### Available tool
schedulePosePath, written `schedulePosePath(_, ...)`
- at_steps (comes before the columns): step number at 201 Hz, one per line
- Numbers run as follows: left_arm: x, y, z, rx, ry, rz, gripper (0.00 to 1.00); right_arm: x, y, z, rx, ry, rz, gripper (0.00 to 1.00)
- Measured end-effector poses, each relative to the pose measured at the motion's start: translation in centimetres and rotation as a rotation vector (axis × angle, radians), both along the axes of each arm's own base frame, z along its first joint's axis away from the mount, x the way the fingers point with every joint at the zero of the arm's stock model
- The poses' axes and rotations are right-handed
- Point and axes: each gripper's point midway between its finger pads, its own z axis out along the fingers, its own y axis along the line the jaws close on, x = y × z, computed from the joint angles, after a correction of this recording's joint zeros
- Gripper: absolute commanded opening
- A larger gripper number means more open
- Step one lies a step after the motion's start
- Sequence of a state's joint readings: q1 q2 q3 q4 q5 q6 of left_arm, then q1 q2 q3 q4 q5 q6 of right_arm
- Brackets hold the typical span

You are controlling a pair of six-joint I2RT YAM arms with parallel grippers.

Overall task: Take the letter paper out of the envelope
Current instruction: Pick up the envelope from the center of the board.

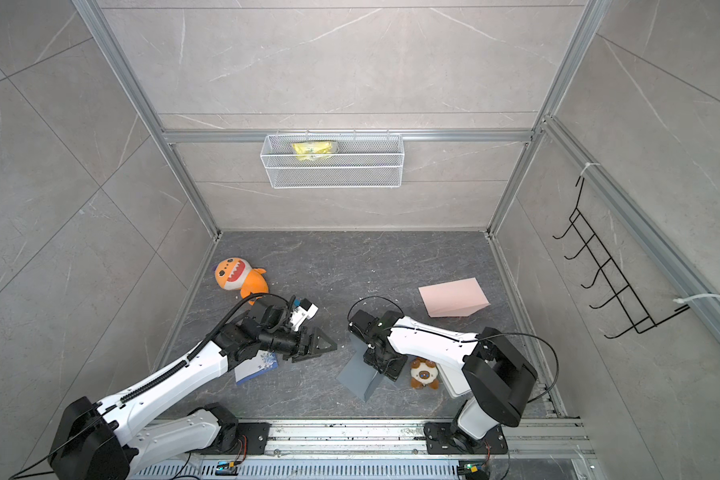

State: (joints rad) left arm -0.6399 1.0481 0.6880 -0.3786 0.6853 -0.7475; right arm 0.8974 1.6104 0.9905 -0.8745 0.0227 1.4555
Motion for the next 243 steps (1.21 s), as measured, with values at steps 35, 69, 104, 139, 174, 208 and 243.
schedulePosePath(35, -1.1, 0.9, -0.4, 0.015, 0.017, 0.002, 0.80, -0.2, 0.3, -0.6, -0.001, 0.000, 0.012, 0.52)
schedulePosePath(69, -1.4, 1.1, -0.5, 0.023, 0.027, 0.002, 0.79, -0.3, 0.7, -1.4, -0.008, 0.004, 0.026, 0.49)
schedulePosePath(104, -1.4, 1.1, -0.6, 0.027, 0.030, 0.000, 0.77, -0.7, 0.4, -2.2, -0.023, 0.006, 0.034, 0.40)
schedulePosePath(139, -1.5, 1.2, -1.0, 0.040, 0.043, -0.004, 0.75, -0.4, 0.6, -2.3, -0.023, -0.011, 0.042, 0.26)
schedulePosePath(174, -1.6, 1.3, -1.1, 0.045, 0.048, -0.005, 0.74, -0.3, 0.5, -2.3, -0.043, -0.021, 0.054, 0.09)
schedulePosePath(208, -1.5, 1.1, -1.0, 0.046, 0.047, -0.007, 0.75, 0.6, 1.0, -1.5, -0.075, -0.052, 0.083, 0.00)
schedulePosePath(243, -1.0, 0.8, -0.3, 0.043, 0.038, -0.011, 0.78, 3.1, 3.1, 2.3, -0.066, -0.150, 0.136, 0.00)
